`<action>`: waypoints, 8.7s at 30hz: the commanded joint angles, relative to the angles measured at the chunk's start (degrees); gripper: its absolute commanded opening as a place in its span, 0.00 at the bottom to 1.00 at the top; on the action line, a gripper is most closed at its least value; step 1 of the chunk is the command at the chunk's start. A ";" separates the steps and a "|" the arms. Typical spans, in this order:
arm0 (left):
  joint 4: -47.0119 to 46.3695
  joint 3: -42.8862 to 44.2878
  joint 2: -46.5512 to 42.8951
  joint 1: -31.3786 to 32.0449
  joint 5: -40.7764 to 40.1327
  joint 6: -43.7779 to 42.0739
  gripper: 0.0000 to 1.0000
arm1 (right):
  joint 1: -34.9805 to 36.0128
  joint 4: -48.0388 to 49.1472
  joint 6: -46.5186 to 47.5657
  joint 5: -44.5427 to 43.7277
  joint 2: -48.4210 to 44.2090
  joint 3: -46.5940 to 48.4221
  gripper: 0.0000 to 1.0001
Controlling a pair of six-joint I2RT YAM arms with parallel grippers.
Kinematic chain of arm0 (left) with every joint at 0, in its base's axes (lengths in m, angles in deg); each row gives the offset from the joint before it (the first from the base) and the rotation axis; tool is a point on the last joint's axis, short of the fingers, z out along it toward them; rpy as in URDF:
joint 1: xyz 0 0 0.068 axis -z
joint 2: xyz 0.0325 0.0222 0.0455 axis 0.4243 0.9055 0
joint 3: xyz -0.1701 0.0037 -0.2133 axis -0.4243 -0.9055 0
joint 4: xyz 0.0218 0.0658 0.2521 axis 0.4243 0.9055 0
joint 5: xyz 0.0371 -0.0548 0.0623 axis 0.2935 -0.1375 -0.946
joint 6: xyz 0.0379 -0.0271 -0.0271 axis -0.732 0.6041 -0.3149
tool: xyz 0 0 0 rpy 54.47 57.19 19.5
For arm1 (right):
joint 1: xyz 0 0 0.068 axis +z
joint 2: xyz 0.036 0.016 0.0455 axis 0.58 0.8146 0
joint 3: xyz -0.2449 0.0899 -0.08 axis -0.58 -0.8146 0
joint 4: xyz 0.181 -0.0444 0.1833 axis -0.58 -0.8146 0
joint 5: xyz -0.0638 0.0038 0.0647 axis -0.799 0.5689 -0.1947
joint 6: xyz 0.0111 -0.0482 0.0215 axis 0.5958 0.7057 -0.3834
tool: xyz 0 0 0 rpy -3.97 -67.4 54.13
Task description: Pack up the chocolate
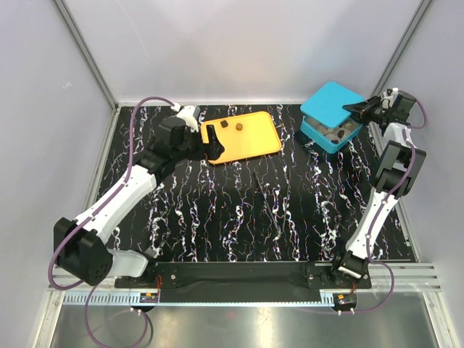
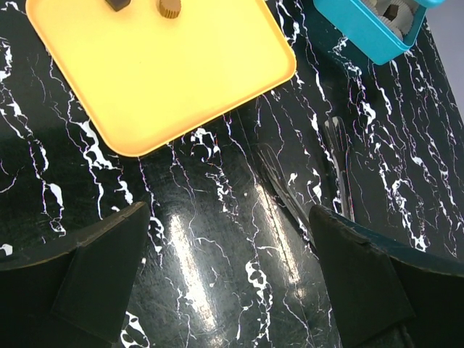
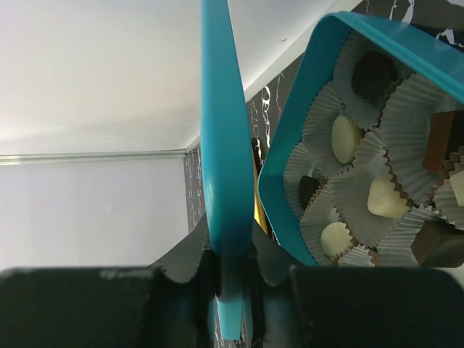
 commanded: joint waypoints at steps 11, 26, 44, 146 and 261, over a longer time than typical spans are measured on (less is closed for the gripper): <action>-1.50 -1.12 -3.59 0.19 -0.55 -0.82 0.99 | -2.10 -0.94 -1.03 0.85 2.00 -0.75 0.00; -1.76 -1.64 -4.38 0.19 -0.81 -0.81 0.99 | -2.10 -0.08 -0.84 -8.56 -2.04 -7.69 0.03; -0.45 -2.61 -6.93 0.19 -1.34 -1.43 0.99 | -3.15 3.86 -2.50 -12.78 -6.97 -13.76 0.25; -7.83 23.23 21.11 0.72 1.47 6.48 0.98 | 5.81 12.82 -2.77 -6.19 -18.13 -19.21 0.00; -5.19 20.94 20.58 0.99 -0.20 3.32 0.98 | -2.80 31.30 -15.69 4.88 -7.49 -28.26 0.24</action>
